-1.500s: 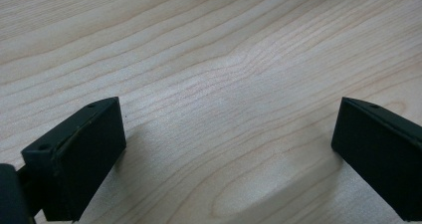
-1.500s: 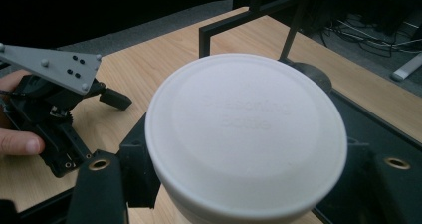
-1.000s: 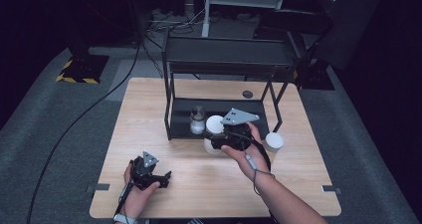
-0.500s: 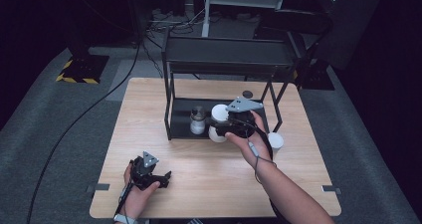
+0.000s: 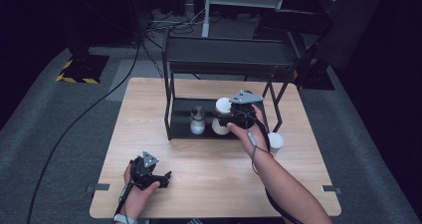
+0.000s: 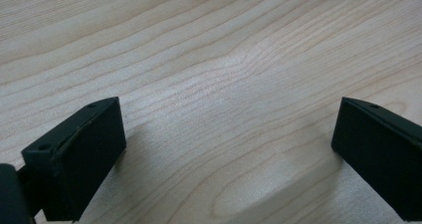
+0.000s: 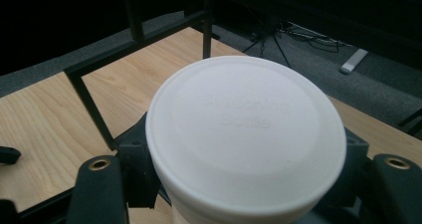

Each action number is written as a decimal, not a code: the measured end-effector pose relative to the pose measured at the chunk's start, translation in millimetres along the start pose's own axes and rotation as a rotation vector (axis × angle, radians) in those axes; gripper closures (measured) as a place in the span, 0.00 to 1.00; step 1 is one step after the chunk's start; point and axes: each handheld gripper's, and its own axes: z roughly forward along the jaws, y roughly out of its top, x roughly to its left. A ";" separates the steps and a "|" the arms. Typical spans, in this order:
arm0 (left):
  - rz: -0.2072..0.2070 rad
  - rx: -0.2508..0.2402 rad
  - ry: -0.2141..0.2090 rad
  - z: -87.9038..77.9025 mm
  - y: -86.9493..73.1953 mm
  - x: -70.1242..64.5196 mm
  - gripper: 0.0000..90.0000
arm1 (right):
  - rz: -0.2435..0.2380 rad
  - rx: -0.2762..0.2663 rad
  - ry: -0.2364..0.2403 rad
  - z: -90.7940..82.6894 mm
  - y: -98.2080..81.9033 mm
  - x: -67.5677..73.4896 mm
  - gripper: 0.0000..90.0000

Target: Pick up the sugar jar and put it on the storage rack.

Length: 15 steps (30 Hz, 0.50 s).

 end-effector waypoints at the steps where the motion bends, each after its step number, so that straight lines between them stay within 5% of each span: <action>1: 0.000 0.000 0.000 0.0 0.0 0.0 0.01 | 0.000 0.001 -0.002 2.4 -1.4 -1.3 0.37; 15: 0.000 0.001 0.000 -0.1 0.2 0.1 0.01 | 0.044 0.032 -0.022 33.1 -20.4 -14.4 0.37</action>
